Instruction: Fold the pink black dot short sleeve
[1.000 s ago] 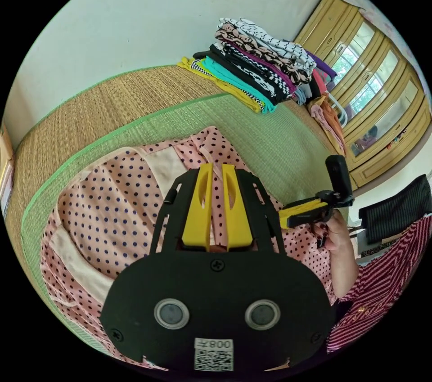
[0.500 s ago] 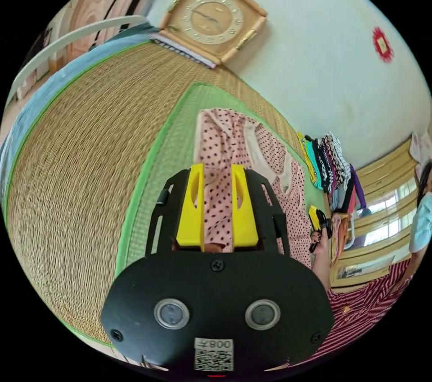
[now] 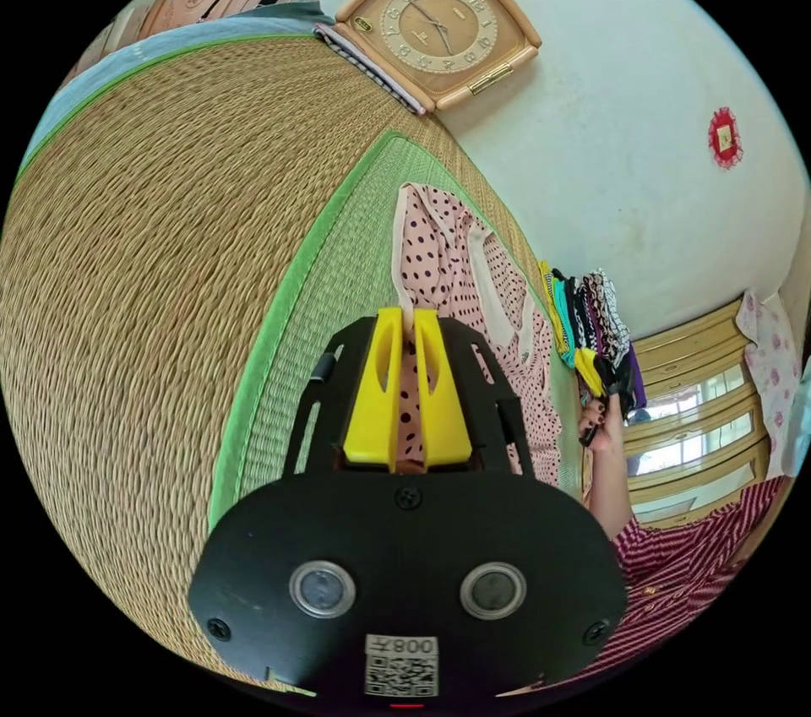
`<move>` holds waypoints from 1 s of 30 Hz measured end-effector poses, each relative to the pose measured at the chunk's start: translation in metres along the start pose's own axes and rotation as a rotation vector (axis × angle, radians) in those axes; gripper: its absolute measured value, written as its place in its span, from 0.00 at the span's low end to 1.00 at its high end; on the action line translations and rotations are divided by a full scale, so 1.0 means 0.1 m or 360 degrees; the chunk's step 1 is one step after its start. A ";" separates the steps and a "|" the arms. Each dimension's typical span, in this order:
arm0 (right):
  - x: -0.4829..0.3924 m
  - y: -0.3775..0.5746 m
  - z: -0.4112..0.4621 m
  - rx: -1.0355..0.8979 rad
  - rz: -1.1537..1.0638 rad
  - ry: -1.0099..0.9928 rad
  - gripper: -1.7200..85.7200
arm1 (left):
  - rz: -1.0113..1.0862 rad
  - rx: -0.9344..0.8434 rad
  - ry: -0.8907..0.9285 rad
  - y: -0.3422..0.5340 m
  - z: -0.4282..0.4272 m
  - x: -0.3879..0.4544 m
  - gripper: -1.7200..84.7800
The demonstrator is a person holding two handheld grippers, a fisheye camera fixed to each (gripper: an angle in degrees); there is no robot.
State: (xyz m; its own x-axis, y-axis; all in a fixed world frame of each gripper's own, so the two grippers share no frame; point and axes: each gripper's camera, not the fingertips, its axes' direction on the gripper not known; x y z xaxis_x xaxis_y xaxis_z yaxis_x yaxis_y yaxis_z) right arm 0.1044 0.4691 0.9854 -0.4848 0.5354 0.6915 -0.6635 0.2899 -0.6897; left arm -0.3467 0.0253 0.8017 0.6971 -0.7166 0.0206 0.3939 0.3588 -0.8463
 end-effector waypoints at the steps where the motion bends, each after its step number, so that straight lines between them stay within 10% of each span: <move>1: -0.15 -0.19 0.43 -0.0125 -0.0101 0.0041 0.07 | 0.0000 0.0007 0.0005 0.01 -0.02 -0.01 0.05; 14: -1.04 -0.73 4.60 -0.0912 -0.0969 0.0727 0.10 | 0.0036 0.0090 0.0098 0.19 -0.43 -0.26 0.04; 30: -0.20 -0.26 5.97 -0.1040 -0.1136 0.1018 0.05 | 0.0106 0.0181 0.0170 0.52 -0.65 -0.39 0.03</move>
State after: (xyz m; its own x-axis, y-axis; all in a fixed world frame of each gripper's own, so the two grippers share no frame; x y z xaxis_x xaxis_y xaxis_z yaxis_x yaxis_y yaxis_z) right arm -0.2088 -0.0222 1.1177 0.3815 0.3341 0.8619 -0.1589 0.9422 -0.2950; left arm -0.3919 0.0330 0.7227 0.6589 -0.7462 -0.0952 0.4184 0.4687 -0.7779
